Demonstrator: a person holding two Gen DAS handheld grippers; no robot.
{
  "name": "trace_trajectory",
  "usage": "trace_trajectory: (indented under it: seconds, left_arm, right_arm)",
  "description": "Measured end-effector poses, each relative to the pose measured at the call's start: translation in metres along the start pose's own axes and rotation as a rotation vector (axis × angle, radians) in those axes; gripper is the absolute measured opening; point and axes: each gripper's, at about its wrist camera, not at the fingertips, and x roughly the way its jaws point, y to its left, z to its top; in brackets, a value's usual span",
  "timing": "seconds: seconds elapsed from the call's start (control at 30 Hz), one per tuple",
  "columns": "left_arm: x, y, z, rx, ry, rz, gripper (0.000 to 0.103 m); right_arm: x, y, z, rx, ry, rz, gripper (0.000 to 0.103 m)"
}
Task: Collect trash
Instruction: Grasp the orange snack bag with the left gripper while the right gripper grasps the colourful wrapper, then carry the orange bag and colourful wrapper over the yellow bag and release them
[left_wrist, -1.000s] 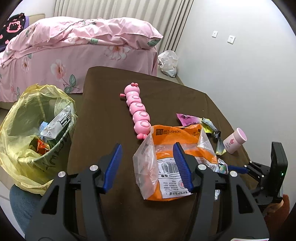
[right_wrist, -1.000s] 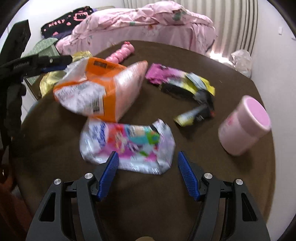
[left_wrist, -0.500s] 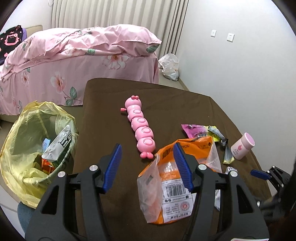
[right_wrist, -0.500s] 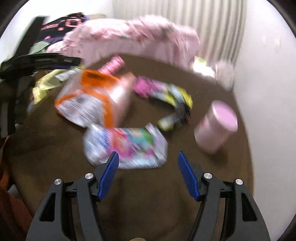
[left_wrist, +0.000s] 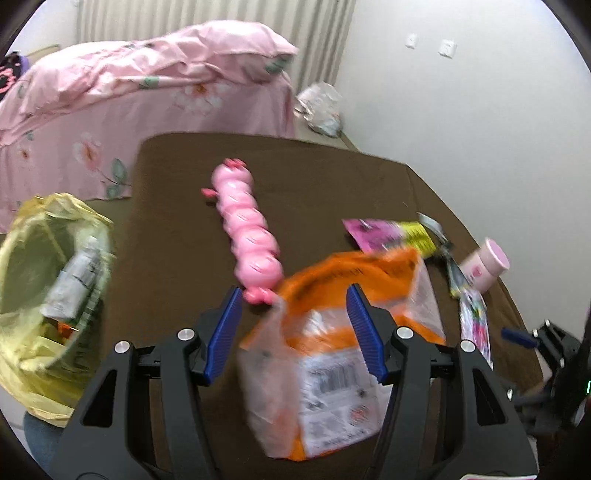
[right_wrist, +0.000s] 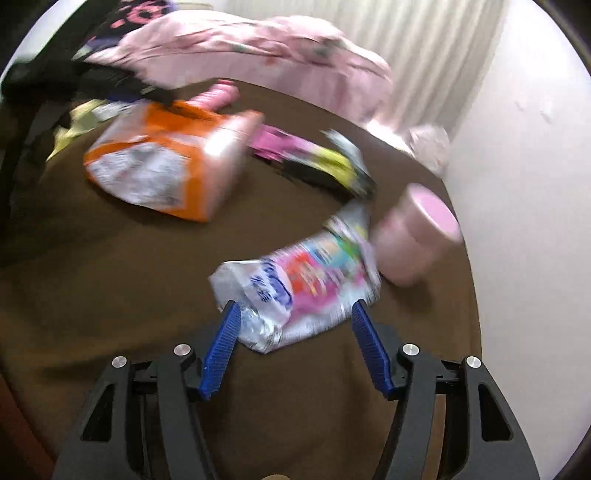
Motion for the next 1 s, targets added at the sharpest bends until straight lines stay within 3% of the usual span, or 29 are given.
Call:
trace_trajectory:
  seconds: [0.07,0.27,0.4,0.5,0.57,0.63,0.67,1.0]
  left_arm:
    - [0.001,-0.009,-0.009,0.024,0.018,-0.013,0.056]
    - [-0.004,-0.028,-0.035,0.026,0.095,-0.110,0.056]
    - [-0.017,-0.030,-0.039,0.014,0.079,-0.123,0.056]
    - [-0.029,-0.022,-0.035,-0.011,0.034,-0.115,0.056]
    - [-0.035,-0.012,-0.032,-0.051,0.003,-0.129,0.056]
    - [-0.035,-0.001,-0.029,-0.110,-0.015,-0.168,0.070]
    - [-0.034,0.003,-0.028,-0.131,-0.022,-0.188,0.071]
    - [-0.004,-0.013,-0.033,-0.064,0.119,-0.063,0.070]
  right_arm:
    - [-0.002,-0.015,-0.005,0.082,0.010,0.028,0.059]
    - [-0.010,-0.035,0.001,0.327,-0.081,0.127,0.059]
    - [0.020,-0.042,0.013,0.472,-0.026,0.150,0.059]
    - [0.032,-0.037,0.020,0.462,-0.014,0.149,0.045]
    - [0.033,-0.031,0.022,0.407,-0.010,0.163,0.024]
    - [0.029,-0.025,0.020,0.372,-0.021,0.160,0.017]
    - [0.028,-0.023,0.018,0.358,-0.024,0.158,0.013]
    - [0.019,-0.019,0.010,0.316,-0.053,0.179,0.010]
